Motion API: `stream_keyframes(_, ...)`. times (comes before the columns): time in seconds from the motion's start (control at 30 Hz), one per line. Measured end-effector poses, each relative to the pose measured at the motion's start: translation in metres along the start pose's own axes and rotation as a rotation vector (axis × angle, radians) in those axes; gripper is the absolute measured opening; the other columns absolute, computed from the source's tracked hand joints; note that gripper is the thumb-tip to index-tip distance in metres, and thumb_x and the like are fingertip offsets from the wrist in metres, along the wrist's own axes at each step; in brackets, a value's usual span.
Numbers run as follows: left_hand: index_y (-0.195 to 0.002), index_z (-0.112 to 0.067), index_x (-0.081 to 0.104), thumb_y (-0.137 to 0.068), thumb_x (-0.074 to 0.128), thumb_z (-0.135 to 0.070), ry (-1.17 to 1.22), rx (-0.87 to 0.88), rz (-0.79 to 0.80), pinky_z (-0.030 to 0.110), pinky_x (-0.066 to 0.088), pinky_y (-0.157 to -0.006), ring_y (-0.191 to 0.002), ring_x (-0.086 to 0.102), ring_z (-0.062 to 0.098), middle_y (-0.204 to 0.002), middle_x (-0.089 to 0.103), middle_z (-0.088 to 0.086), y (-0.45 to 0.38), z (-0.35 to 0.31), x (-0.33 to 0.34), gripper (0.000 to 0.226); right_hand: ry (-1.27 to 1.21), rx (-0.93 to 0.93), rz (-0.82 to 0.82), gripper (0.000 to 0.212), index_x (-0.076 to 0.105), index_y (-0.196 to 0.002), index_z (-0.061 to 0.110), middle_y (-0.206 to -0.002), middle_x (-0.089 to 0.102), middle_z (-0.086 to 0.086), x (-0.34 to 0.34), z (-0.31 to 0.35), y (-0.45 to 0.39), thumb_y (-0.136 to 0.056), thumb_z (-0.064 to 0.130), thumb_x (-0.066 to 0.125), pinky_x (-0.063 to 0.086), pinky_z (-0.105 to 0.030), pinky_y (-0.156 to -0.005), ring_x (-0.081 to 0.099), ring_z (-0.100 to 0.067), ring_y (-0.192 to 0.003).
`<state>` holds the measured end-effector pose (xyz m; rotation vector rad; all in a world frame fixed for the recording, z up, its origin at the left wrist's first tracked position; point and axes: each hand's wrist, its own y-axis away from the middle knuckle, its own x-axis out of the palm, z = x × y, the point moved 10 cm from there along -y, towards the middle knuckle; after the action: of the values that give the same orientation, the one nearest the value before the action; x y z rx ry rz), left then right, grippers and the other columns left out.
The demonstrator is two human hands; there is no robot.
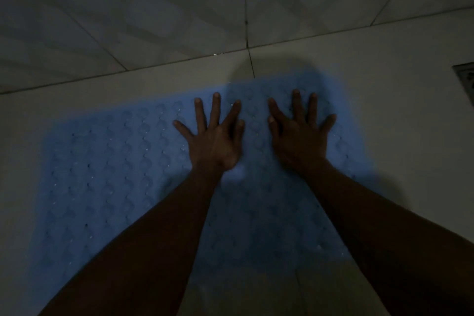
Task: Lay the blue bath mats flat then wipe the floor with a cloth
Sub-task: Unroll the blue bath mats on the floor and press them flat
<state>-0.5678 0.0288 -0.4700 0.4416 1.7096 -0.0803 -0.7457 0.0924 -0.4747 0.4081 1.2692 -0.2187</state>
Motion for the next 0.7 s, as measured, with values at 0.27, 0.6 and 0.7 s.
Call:
stream_keyframes(0.27, -0.156, -0.042, 0.013, -0.1, 0.038, -0.054, 0.109, 0.066, 0.159, 0.072, 0.007, -0.112, -0.154, -0.004, 0.025, -0.168, 0.0, -0.001, 0.019, 0.017, -0.016, 0.063, -0.057, 0.037, 0.204, 0.061, 0.011, -0.156, 0.034, -0.165, -0.002, -0.009, -0.007, 0.036, 0.039, -0.101, 0.038, 0.037, 0.015, -0.068, -0.112, -0.006, -0.037, -0.15)
stream_keyframes(0.6, -0.157, -0.03, 0.02, -0.102, 0.045, -0.044, 0.368, -0.092, 0.051, 0.056, 0.02, -0.119, -0.152, 0.013, 0.027, -0.167, 0.01, 0.006, 0.096, 0.149, -0.134, 0.062, -0.289, -0.065, 0.239, 0.059, 0.02, -0.155, 0.021, -0.162, 0.019, -0.014, -0.063, 0.198, 0.097, -0.102, 0.035, 0.041, 0.027, -0.05, -0.117, 0.019, -0.033, -0.148)
stream_keyframes(0.7, -0.157, -0.026, 0.023, -0.102, 0.046, -0.041, 0.382, -0.096, -0.055, 0.053, 0.026, -0.118, -0.151, 0.018, 0.027, -0.165, 0.016, 0.008, 0.108, 0.198, -0.201, 0.061, -0.269, -0.157, 0.18, 0.06, 0.024, -0.154, 0.018, -0.156, 0.031, -0.016, -0.111, 0.265, 0.097, -0.1, 0.033, 0.046, 0.034, -0.048, -0.112, 0.032, -0.035, -0.141)
